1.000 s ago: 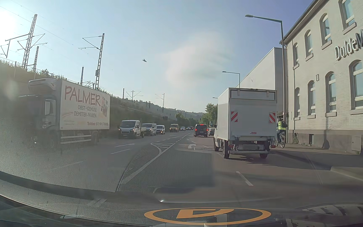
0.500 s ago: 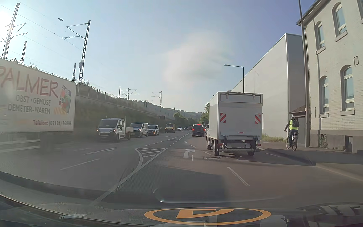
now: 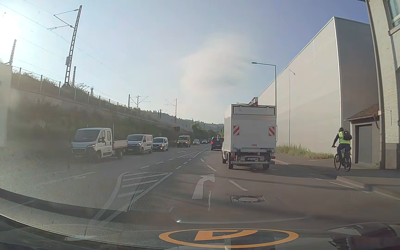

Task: Follow the waypoints while adhering to traffic rules and regulations

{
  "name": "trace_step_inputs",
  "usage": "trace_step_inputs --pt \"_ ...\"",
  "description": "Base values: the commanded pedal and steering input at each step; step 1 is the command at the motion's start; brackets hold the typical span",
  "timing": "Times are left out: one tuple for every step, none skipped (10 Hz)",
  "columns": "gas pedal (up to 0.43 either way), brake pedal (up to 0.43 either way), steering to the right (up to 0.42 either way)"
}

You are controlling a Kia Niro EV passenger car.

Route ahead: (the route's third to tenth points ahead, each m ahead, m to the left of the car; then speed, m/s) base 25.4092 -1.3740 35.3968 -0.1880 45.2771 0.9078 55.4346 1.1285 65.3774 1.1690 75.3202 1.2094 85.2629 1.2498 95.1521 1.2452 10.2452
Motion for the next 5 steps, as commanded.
trace_step_inputs --pt "0.150 0.000 -0.004" --pt "0.150 0.000 -0.004" --pt "0.150 0.000 -0.004" --pt "0.150 0.000 -0.004" --pt "0.150 0.000 -0.004"
